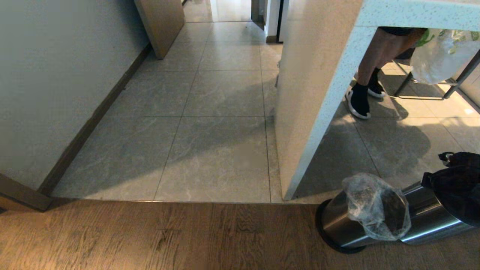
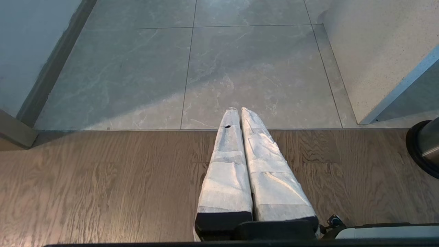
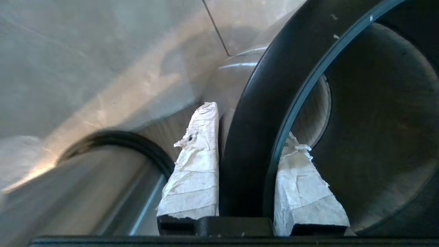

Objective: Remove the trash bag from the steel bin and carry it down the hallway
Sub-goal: Place the outer trash can on the ground, then pick up the trash bag

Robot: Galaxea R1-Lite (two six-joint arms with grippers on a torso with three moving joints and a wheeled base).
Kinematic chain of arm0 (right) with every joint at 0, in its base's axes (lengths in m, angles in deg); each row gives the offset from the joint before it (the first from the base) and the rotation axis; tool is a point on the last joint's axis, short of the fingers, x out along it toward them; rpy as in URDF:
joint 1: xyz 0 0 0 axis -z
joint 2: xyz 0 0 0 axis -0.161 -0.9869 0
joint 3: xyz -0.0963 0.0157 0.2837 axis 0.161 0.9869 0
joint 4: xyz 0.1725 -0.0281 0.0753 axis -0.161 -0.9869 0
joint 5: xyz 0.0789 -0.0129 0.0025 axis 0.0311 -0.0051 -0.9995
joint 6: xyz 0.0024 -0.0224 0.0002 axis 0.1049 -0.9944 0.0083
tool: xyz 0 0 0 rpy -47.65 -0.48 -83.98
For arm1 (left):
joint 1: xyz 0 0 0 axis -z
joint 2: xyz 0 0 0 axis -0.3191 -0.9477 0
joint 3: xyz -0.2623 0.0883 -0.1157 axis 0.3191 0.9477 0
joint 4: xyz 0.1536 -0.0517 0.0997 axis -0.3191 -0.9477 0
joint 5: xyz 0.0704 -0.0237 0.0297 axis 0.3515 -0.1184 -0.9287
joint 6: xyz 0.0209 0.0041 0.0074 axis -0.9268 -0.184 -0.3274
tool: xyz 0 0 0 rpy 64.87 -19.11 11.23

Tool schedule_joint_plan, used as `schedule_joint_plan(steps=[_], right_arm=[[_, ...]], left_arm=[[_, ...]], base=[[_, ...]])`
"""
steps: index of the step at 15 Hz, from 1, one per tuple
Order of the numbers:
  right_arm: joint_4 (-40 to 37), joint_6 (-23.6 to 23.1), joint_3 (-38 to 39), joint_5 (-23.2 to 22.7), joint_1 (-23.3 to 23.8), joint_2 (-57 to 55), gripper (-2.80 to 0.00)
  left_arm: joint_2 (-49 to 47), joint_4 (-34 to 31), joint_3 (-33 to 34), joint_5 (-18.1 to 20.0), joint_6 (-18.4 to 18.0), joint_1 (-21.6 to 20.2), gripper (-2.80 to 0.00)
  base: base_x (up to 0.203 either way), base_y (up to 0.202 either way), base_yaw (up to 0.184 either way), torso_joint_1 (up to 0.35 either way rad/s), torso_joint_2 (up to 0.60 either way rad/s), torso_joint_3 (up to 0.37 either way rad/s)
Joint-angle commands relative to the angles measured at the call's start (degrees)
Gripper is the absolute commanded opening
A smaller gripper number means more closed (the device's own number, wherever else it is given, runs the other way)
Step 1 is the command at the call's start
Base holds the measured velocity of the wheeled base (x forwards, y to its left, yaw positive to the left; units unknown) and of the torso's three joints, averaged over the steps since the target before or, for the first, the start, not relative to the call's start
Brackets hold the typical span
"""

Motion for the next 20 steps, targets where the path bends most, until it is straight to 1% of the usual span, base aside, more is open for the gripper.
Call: schedule_joint_plan(steps=[1,2,6,8,12,13,14,16,18,19,20], right_arm=[[0.07,-0.32,-0.29,-0.36,-0.02,-1.10,-2.80],[0.11,-0.78,-0.18,-0.63,0.05,-0.97,0.00],[3.25,-0.85,0.37,-1.12,0.07,0.20,0.00],[2.38,-0.56,1.58,-1.02,0.07,3.27,0.00],[-1.30,-0.26,9.88,-1.47,-0.47,15.07,0.00],[-2.57,-0.38,12.53,-2.74,-0.98,18.35,-2.80],[-4.21,-0.52,14.87,-4.11,-1.92,21.24,-2.80],[-10.13,-0.05,19.95,-5.58,-5.38,26.33,-2.80],[-13.76,1.51,24.39,-6.76,-7.51,29.02,-2.80],[-14.29,4.12,25.56,-9.54,-8.63,29.73,-2.80],[-14.33,4.83,26.46,-12.12,-9.08,29.81,-2.80]], left_arm=[[-0.07,-0.01,0.04,0.01,0.01,0.00,-2.80],[-0.07,-0.01,0.08,0.01,0.01,0.00,-2.80],[-0.07,-0.01,0.09,0.01,0.01,0.00,-2.80],[-0.07,-0.01,0.09,0.01,0.01,0.00,-2.80],[-0.07,-0.01,0.00,0.01,0.01,0.00,-2.80],[-0.07,-0.01,0.09,0.01,0.01,0.00,-2.80],[-0.07,-0.01,0.00,0.01,0.01,0.00,-2.80],[-0.07,-0.01,0.01,0.01,0.01,0.00,-2.80],[-0.07,-0.01,0.08,0.01,0.01,0.00,-2.80],[-0.07,-0.01,0.00,0.01,0.01,0.00,-2.80],[-0.07,-0.01,0.00,0.01,0.01,0.00,-2.80]], base=[[0.000,0.000,0.000,0.000,0.00,0.000],[0.000,0.000,0.000,0.000,0.00,0.000],[0.000,0.000,0.000,0.000,0.00,0.000],[0.000,0.000,0.000,0.000,0.00,0.000],[0.000,0.000,0.000,0.000,0.00,0.000],[0.000,0.000,0.000,0.000,0.00,0.000],[0.000,0.000,0.000,0.000,0.00,0.000],[0.000,0.000,0.000,0.000,0.00,0.000],[0.000,0.000,0.000,0.000,0.00,0.000],[0.000,0.000,0.000,0.000,0.00,0.000],[0.000,0.000,0.000,0.000,0.00,0.000]])
